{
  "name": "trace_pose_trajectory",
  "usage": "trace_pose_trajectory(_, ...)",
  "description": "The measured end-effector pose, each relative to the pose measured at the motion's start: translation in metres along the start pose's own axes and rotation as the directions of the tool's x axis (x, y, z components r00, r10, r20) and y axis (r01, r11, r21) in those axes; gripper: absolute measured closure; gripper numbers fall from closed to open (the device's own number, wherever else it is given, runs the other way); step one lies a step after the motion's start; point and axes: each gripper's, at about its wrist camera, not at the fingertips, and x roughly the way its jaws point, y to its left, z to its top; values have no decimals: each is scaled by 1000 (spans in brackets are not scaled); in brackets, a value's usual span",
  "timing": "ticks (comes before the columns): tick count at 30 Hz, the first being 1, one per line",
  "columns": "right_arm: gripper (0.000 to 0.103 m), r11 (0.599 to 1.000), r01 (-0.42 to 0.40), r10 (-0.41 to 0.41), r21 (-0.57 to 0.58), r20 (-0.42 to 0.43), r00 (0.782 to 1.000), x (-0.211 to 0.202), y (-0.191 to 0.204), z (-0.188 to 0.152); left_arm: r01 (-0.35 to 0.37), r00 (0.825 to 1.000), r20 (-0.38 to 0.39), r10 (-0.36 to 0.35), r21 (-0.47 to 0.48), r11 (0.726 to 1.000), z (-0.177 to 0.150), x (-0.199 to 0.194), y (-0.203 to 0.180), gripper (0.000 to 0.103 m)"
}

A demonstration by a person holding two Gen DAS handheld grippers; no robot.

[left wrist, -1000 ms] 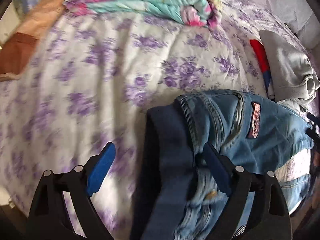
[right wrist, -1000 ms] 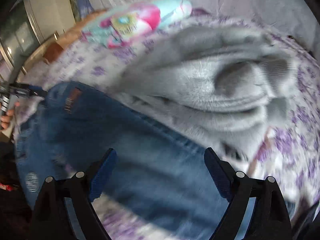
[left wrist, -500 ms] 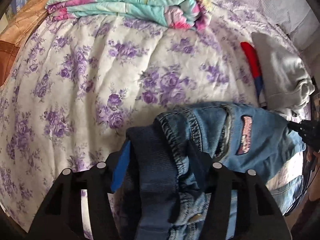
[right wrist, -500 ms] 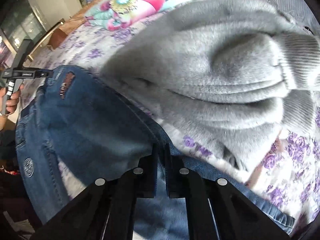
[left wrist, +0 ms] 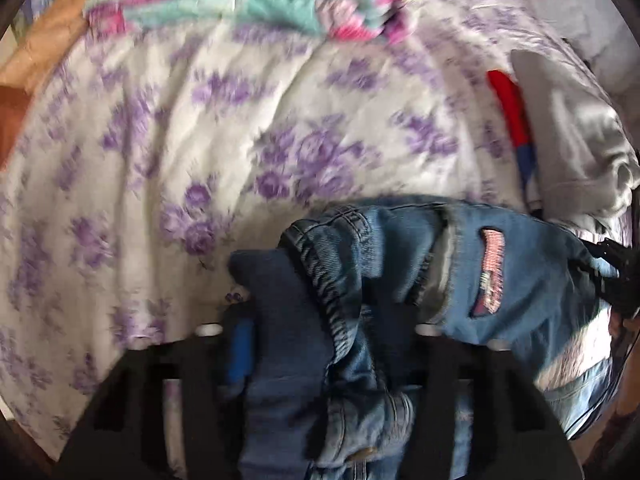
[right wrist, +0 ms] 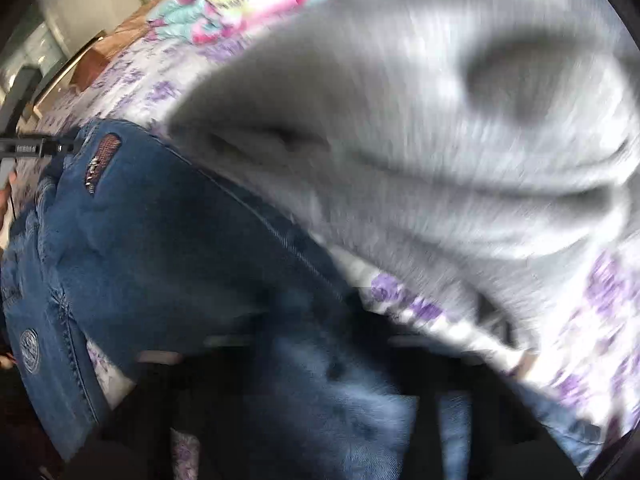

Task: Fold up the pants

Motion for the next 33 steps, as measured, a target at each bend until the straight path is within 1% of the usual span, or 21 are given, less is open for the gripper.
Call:
trace_pose_trajectory(2, 94, 999, -37, 37, -1, 38, 999, -14, -1, 0, 26, 999, 26, -26, -6, 1000, -5, -15, 3, 71)
trace_pose_trajectory(4, 94, 999, -42, 43, -9, 92, 995, -35, 3, -5, 39, 998, 52, -39, -4, 999, -10, -26, 4, 73)
trace_pose_trajectory(6, 95, 999, -38, 42, -28, 147, 988, -57, 8, -12, 52, 996, 70, -51, -12, 999, -14, -35, 6, 74)
trace_pose_trajectory(9, 95, 996, -8, 29, -86, 238, 971, -98, 22, -33, 106, 989, 103, -102, -35, 994, -26, -56, 14, 75)
trace_pose_trajectory(12, 95, 987, 16, 36, -158, 322, 946, -140, 52, -66, 149, 980, 135, -143, -34, 988, -41, -78, 20, 75)
trace_pose_trajectory(13, 95, 983, 22, 43, -181, 344, 938, -153, 62, -81, 165, 976, 150, -159, -27, 986, -54, -89, 23, 75)
trace_pose_trajectory(14, 95, 975, 27, 57, -221, 364, 930, -167, 77, -104, 171, 973, 160, -166, -21, 985, -64, -97, 24, 75)
trace_pose_trajectory(15, 95, 967, 42, 58, -250, 377, 925, -178, 89, -124, 180, 970, 167, -175, -16, 984, -77, -106, 26, 75)
trace_pose_trajectory(16, 95, 958, 35, 78, -283, 377, 923, -185, 107, -151, 194, 967, 172, -189, -15, 981, -96, -114, 29, 74)
trace_pose_trajectory(18, 95, 946, 11, 112, -323, 360, 926, -183, 134, -187, 204, 967, 160, -199, -16, 979, -130, -120, 35, 70)
trace_pose_trajectory(19, 95, 940, -14, 132, -340, 326, 936, -173, 148, -212, 202, 970, 145, -196, -28, 979, -141, -120, 38, 66)
trace_pose_trajectory(20, 95, 938, -26, 140, -345, 309, 941, -165, 155, -225, 206, 974, 113, -199, -55, 977, -156, -116, 45, 66)
trace_pose_trajectory(21, 95, 938, -35, 142, -345, 291, 946, -154, 161, -240, 222, 973, 84, -216, -79, 972, -168, -112, 52, 65)
trace_pose_trajectory(22, 95, 941, -39, 133, -338, 262, 956, -139, 166, -254, 216, 976, 45, -213, -99, 971, -183, -106, 59, 64)
trace_pose_trajectory(23, 95, 945, -27, 113, -325, 251, 961, -126, 169, -263, 205, 979, 28, -203, -120, 971, -193, -103, 65, 62)
trace_pose_trajectory(25, 95, 958, -27, 109, -286, 275, 955, -114, 169, -271, 216, 976, 0, -219, -173, 961, -210, -98, 77, 62)
trace_pose_trajectory(27, 95, 968, -33, 110, -250, 303, 947, -115, 166, -272, 225, 974, 17, -227, -226, 948, -221, -100, 87, 56)
trace_pose_trajectory(28, 95, 971, -33, 108, -235, 314, 943, -117, 165, -272, 228, 973, 37, -226, -253, 940, -226, -107, 92, 50)
trace_pose_trajectory(30, 95, 971, -9, 87, -238, 318, 944, -117, 167, -276, 246, 969, 103, -226, -289, 925, -231, -128, 96, 48)
trace_pose_trajectory(31, 95, 970, 9, 72, -244, 320, 945, -116, 169, -277, 261, 964, 130, -233, -279, 924, -230, -137, 93, 48)
trace_pose_trajectory(33, 95, 971, 32, 46, -236, 318, 947, -115, 173, -277, 269, 956, 181, -229, -242, 932, -228, -155, 79, 41)
